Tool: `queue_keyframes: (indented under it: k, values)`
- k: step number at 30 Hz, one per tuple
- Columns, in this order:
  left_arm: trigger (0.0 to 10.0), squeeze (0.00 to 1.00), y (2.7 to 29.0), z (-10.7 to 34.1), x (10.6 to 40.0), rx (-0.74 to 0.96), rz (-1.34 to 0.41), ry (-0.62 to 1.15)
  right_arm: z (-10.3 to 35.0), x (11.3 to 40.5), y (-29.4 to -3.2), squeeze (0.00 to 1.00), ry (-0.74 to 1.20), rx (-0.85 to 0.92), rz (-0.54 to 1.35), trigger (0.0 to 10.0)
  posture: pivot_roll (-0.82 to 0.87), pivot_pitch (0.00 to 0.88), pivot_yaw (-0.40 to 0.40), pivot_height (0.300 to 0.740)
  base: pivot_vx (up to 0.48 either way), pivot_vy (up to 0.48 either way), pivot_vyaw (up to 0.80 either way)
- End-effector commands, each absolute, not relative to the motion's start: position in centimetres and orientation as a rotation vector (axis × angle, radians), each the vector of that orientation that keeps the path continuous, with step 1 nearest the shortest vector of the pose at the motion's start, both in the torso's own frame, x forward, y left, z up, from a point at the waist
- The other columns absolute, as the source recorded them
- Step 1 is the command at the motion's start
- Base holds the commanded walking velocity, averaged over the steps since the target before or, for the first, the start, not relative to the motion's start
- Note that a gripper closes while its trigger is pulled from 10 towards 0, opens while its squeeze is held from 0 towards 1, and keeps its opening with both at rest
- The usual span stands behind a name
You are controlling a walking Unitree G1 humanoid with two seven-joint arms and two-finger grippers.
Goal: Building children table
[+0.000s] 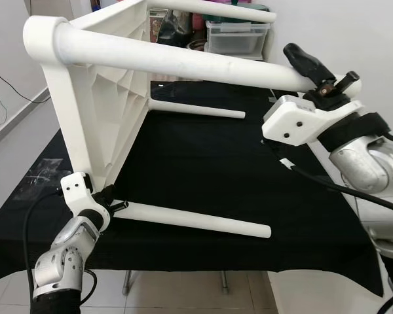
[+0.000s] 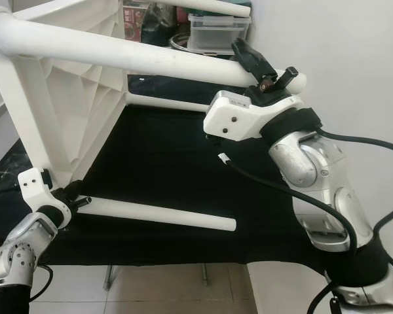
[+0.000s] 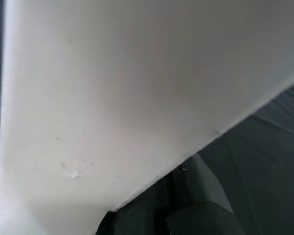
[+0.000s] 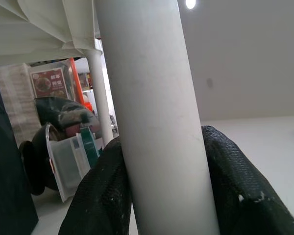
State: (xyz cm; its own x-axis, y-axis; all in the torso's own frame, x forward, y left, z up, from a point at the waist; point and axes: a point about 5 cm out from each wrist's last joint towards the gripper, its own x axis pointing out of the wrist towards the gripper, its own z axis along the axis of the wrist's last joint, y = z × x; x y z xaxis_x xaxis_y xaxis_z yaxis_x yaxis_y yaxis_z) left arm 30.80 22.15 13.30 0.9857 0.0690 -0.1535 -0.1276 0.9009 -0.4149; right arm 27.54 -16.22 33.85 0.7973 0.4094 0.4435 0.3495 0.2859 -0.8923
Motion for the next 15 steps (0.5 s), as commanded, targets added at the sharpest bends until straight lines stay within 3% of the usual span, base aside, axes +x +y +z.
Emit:
queue_keyframes:
  k: [1, 8, 15]
  values:
    - [10.0, 0.0, 26.6, 16.1, 30.4, -0.398, 0.263, -0.023, 33.1, 27.8, -17.0, 0.0, -0.64, -1.265, 0.05, 0.0, -0.12, 0.031, -0.022, 0.74, 0.0, 0.0, 0.0]
    - [10.0, 0.0, 28.7, 20.0, 30.7, -0.297, 0.275, -0.15, 32.4, 28.6, -18.0, 0.0, -0.568, -1.21, 0.019, 0.0, -0.11, 0.027, -0.026, 0.74, 0.0, 0.0, 0.0]
    - [10.0, 0.0, 32.7, 29.7, 30.1, -0.082, 0.293, -0.401, 30.3, 30.1, -19.2, 0.0, -0.429, -1.061, -0.018, 0.0, -0.06, 0.026, -0.024, 0.74, 0.0, 0.0, 0.0]
